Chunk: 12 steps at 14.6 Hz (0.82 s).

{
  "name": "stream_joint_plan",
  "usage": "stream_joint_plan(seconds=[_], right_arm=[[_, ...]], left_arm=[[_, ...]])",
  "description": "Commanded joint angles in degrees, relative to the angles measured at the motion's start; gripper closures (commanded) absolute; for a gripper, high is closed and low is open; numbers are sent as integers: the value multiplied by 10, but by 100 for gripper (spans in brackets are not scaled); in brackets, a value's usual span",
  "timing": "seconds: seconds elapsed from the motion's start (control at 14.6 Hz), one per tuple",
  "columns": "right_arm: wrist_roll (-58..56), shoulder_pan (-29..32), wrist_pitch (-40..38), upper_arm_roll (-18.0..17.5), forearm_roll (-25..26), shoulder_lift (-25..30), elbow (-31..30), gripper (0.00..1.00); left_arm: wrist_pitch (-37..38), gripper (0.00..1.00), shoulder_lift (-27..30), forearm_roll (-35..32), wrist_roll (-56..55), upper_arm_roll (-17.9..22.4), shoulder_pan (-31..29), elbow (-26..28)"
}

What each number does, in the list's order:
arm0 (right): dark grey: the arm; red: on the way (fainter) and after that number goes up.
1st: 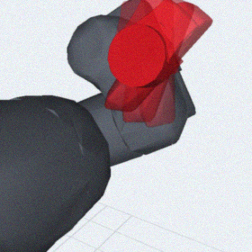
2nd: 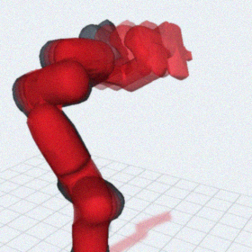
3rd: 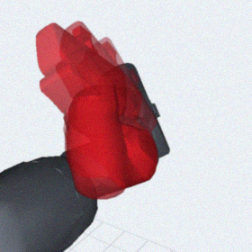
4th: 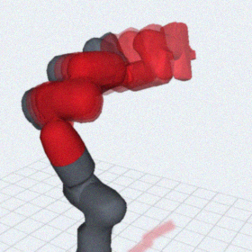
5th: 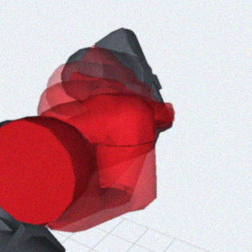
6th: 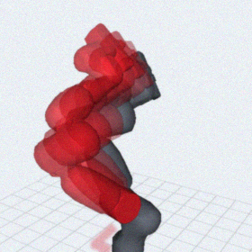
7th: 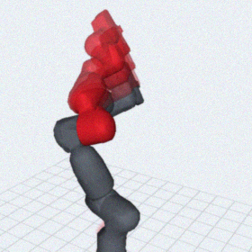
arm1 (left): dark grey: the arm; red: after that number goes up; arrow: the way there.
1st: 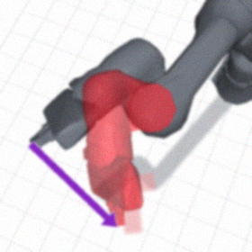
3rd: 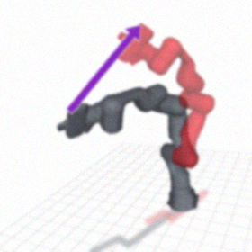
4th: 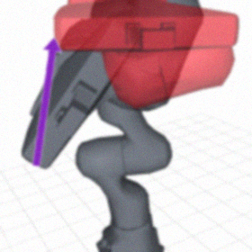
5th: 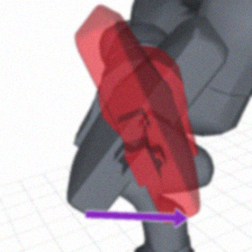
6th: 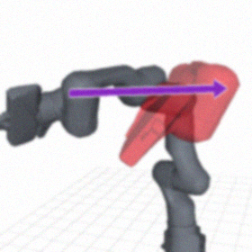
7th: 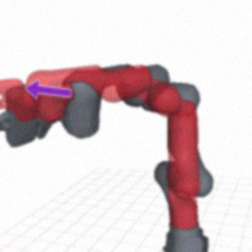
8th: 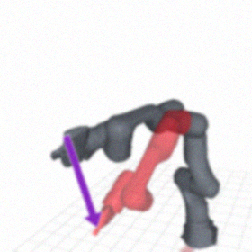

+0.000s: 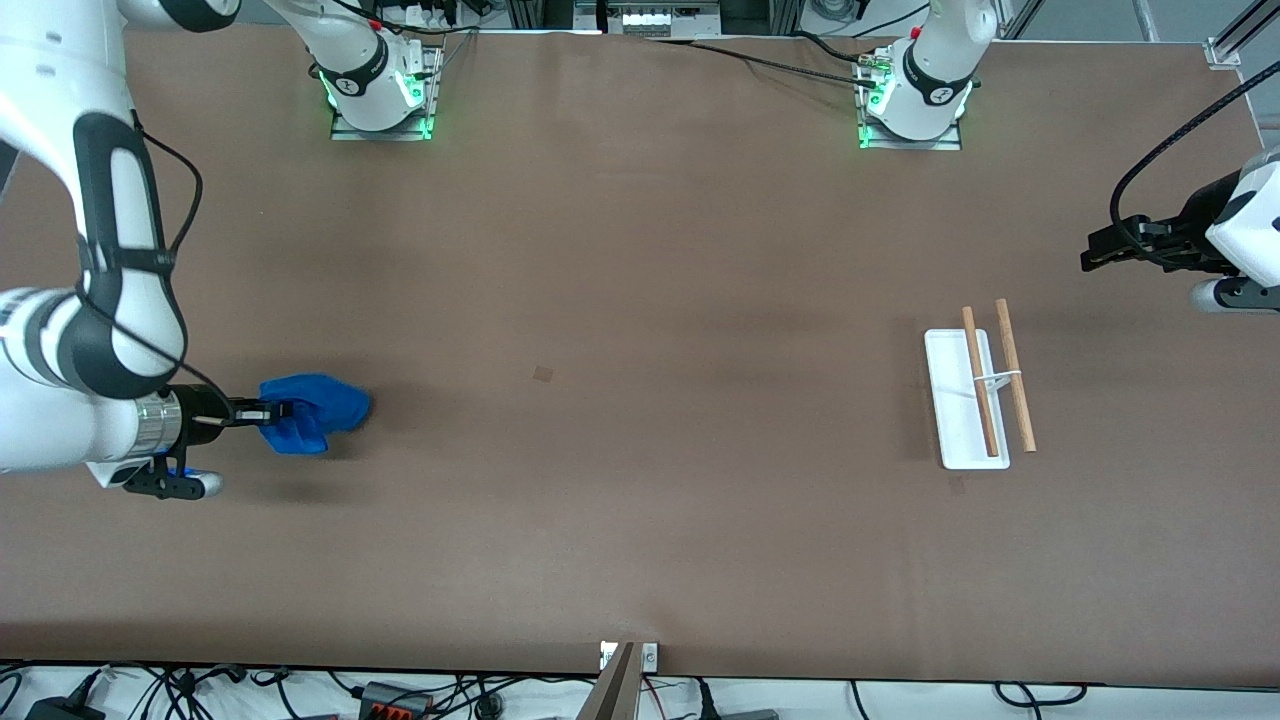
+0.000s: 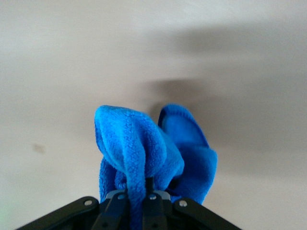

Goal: Pass towel and hang on rack
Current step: 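Carry the towel to the middle while the left gripper reaches it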

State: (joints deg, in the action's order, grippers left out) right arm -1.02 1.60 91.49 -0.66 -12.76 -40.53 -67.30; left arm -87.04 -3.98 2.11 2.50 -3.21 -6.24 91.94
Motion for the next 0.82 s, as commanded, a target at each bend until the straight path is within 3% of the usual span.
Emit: stream_joint_plan(seconds=[0.0,0.34,0.55,0.75], right_arm=[[8,-58,-18,0,2,4,44,100],[9,-211,51,-20,4,26,91,100],[8,-292,138,-20,2,27,92,100],[17,-377,235,-20,-7,27,92,100]], left_arm=[[11,0,-16,9,54,-8,0,-16],[7,0,-37,17,71,-14,58,-17],[-5,0,-63,78,79,-15,62,-17],[-63,0,-84,80,228,-36,69,-11]])
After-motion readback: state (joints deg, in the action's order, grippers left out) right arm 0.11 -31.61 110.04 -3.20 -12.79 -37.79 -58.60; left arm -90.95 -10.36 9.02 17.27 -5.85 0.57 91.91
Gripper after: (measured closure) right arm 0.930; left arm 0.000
